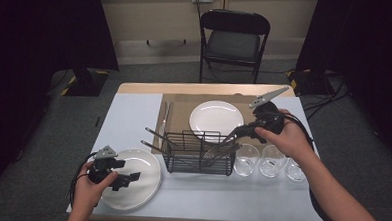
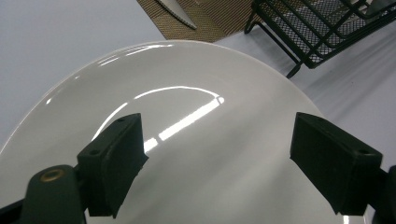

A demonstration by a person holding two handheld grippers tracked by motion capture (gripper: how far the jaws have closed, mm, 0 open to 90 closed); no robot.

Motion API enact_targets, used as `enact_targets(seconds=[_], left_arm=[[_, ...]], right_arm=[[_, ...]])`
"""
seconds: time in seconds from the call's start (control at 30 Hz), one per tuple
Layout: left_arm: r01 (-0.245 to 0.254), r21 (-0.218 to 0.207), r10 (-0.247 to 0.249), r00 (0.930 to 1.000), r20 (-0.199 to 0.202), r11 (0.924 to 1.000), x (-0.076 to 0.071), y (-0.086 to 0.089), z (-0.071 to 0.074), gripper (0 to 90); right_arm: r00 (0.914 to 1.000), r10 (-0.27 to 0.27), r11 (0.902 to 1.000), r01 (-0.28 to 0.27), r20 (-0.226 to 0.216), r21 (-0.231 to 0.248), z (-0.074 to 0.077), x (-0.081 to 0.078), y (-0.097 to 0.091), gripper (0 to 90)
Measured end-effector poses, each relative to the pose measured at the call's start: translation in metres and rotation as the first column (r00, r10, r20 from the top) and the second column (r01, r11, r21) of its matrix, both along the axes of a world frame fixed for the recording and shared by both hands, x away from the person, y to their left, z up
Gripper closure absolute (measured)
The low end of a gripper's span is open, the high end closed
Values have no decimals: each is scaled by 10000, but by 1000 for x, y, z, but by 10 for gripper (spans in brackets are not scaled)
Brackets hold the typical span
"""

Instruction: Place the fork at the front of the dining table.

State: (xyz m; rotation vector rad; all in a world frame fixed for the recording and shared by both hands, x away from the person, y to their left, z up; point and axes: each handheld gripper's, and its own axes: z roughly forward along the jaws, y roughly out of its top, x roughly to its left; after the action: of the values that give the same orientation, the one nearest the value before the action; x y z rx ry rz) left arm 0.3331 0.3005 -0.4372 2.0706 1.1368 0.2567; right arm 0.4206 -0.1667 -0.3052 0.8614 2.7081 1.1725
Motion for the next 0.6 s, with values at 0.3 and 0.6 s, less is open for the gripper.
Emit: enact_targets(seconds=[0.3,0.6], left_arm=[[-8,7,8,10000,-29,10000,0,1,0,173],[-15,-30,14,10000,-69,10000,0,0,-1,173]], right_arm=[[10000,33,9999,-33,-19,143,-4,4,7,865],[9999,-83,9994,80,72,348,5,2,-3,869]])
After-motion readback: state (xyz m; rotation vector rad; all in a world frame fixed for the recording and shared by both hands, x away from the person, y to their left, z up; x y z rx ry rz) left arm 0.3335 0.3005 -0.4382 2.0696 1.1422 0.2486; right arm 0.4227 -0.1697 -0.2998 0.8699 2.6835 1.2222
